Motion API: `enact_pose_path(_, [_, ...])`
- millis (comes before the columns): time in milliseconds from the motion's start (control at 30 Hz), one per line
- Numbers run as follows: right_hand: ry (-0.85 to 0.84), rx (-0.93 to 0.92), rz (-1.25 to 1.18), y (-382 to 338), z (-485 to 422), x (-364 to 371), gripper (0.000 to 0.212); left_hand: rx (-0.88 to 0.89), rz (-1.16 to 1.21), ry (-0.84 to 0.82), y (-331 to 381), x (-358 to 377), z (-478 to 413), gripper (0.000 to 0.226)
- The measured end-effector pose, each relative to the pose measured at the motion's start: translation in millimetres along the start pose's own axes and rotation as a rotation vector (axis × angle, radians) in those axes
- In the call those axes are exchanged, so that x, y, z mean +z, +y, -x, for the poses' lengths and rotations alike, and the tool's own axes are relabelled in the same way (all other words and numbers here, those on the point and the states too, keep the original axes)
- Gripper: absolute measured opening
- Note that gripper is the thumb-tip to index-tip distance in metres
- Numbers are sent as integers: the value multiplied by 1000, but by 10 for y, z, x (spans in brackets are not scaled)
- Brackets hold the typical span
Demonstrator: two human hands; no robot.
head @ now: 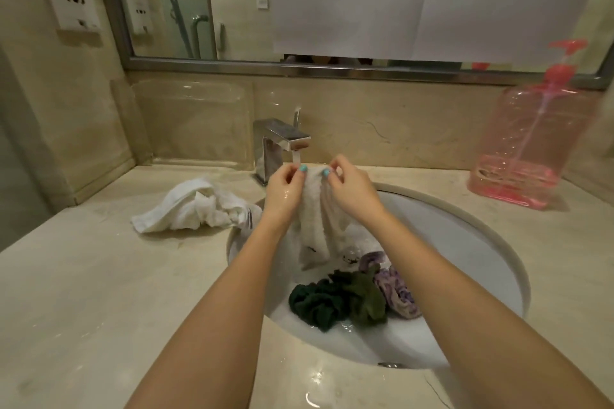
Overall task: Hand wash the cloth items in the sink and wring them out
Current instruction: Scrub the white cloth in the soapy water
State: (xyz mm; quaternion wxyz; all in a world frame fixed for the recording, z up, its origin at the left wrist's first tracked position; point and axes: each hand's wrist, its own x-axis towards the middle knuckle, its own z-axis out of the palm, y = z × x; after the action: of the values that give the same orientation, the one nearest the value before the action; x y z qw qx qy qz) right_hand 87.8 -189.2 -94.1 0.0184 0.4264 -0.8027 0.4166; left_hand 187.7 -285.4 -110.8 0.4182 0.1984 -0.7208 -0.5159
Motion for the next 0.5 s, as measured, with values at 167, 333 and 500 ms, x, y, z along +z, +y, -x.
enact_pose_path(167, [-121,122,-315,80,38,247,12,-288,-189,-259,-126,-251,-6,31])
enact_pose_path(333, [-108,216,-524,133,-69,212,5,-393,-369,-447,-132,-421,88,29])
enact_pose_path(500, [-432,184,-313,238,22,94,13,-426,223,-129,-86,-377,30,18])
